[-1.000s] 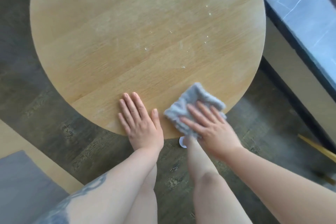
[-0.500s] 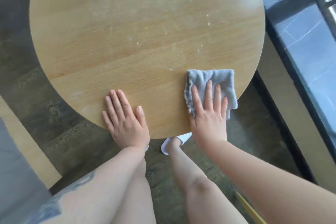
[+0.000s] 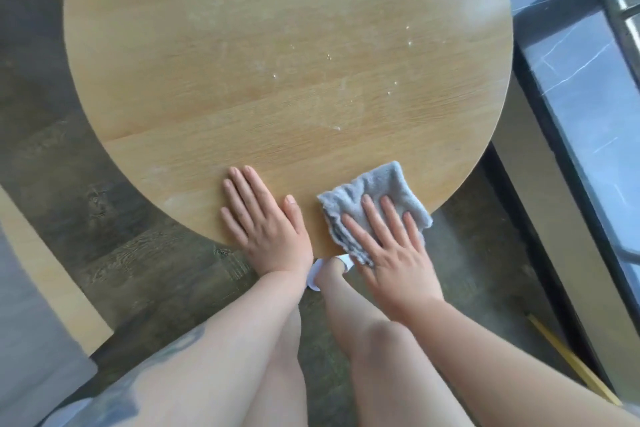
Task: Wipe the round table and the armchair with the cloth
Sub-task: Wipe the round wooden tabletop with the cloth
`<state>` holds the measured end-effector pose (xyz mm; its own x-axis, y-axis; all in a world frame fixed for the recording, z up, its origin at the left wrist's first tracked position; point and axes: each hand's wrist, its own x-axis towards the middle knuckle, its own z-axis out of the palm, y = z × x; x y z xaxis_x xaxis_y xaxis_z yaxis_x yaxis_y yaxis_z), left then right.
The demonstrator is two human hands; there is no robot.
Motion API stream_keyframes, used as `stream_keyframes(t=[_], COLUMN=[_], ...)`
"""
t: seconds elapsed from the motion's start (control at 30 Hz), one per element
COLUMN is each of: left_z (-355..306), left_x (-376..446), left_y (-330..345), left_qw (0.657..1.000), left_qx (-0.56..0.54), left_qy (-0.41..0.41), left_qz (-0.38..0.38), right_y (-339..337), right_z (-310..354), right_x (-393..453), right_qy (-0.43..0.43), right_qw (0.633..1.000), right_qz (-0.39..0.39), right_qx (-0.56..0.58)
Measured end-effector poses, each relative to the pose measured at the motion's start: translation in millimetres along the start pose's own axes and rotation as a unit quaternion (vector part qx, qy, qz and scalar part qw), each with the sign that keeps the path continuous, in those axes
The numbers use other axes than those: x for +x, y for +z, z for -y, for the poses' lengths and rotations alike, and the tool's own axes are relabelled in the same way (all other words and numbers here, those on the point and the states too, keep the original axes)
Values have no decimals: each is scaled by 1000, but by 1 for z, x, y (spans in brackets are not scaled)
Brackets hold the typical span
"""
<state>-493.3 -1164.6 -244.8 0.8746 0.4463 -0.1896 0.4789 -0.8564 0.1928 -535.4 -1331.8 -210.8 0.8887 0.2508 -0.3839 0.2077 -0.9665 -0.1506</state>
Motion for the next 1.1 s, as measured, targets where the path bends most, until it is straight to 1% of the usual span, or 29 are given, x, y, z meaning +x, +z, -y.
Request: stream_keyframes(t=[0.03, 0.07, 0.1, 0.13, 0.17, 0.23, 0.27, 0.3, 0.33, 0.37, 0.4, 0.47, 0.5, 0.53, 0.57, 0.6, 0.63, 0.67, 0.7, 0.77, 0.8, 0.83, 0.87, 0.9, 0.97, 1.0, 1.03, 1.07, 1.1], left_z=[-1, -2, -4, -6, -6, -7, -8, -11, -13, -15, -16, -15, -12, -11, -15, -21, -29, -38, -46, -62, -71, -80, -89, -96, -103, -102, -100, -98, -98], left_x=[-2, -2, -3, -2, -2, -2, -2, -2, -3, -3, -3, -3, -2, -2, -3, -7, -11, -18, -26, -43, -51, -57, -62, -66, -70, -72, -74, -74, -72], left_y=[1, 2, 2, 3, 4, 4, 5, 5, 5, 5, 6, 8, 8, 8, 8, 8, 8, 9, 10, 15, 17, 20, 21, 23, 26, 28, 28, 28, 28], left_qw=[1000, 1000, 1000, 1000, 1000, 1000, 1000, 999, 999, 999, 999, 998, 998, 999, 999, 999, 997, 995, 994, 996, 997, 998, 999, 999, 999, 999, 999, 999, 1000], left_qx=[5, 8, 7, 4, 3, 3, -1, -5, -8, -8, -6, 2, 11, 21, 29, 36, 41, 43, 46, 52, 52, 48, 42, 35, 30, 28, 21, 11, 1], left_qy=[5, 3, -6, -16, -21, -23, -26, -30, -37, -43, -47, -51, -47, -36, -14, 22, 63, 92, 101, 73, 53, 36, 22, 11, 15, 24, 26, 18, 2], left_qz=[2, 0, -2, -6, -11, -15, -14, -14, -15, -18, -21, -29, -30, -31, -26, -14, 1, 15, 25, 29, 27, 25, 26, 27, 28, 30, 29, 25, 20], right_y=[-3, -8, -12, -16, -18, -7, -3, -1, -1, -2, -7, -20, -21, -19, -12, -9, -10, -13, -15, -23, -29, -32, -32, -28, -30, -34, -38, -44, -50], right_z=[-11, -15, -6, 11, 27, 38, 24, 1, -24, -43, -54, -40, -25, -13, -14, -28, -56, -86, -111, -134, -126, -112, -99, -91, -113, -139, -164, -182, -190], right_x=[4, 18, 36, 51, 58, 45, 29, 17, 11, 11, 22, 51, 59, 58, 46, 30, 17, 12, 13, 31, 43, 53, 57, 54, 46, 51, 60, 73, 84], right_qy=[51, 143, 240, 286, 264, 85, -1, -50, -67, -45, 16, 175, 185, 134, 36, -82, -167, -203, -198, -93, -29, 3, -11, -71, -243, -298, -324, -311, -258], right_qw=[999, 989, 967, 952, 959, 995, 1000, 999, 997, 998, 999, 983, 979, 986, 996, 996, 986, 978, 979, 995, 999, 999, 999, 997, 970, 953, 943, 946, 962], right_qz=[-9, -34, -41, -33, -22, -20, -6, 9, 17, 6, -17, -32, -30, -22, -12, 7, 20, 28, 26, -14, -26, -30, -23, -14, 16, 18, 15, 1, -19], right_qx=[7, 33, 80, 107, 103, 56, 22, -14, -33, -38, -33, 53, 85, 96, 77, 39, -4, -33, -48, -38, -7, 19, 36, 37, -10, -41, -74, -93, -89])
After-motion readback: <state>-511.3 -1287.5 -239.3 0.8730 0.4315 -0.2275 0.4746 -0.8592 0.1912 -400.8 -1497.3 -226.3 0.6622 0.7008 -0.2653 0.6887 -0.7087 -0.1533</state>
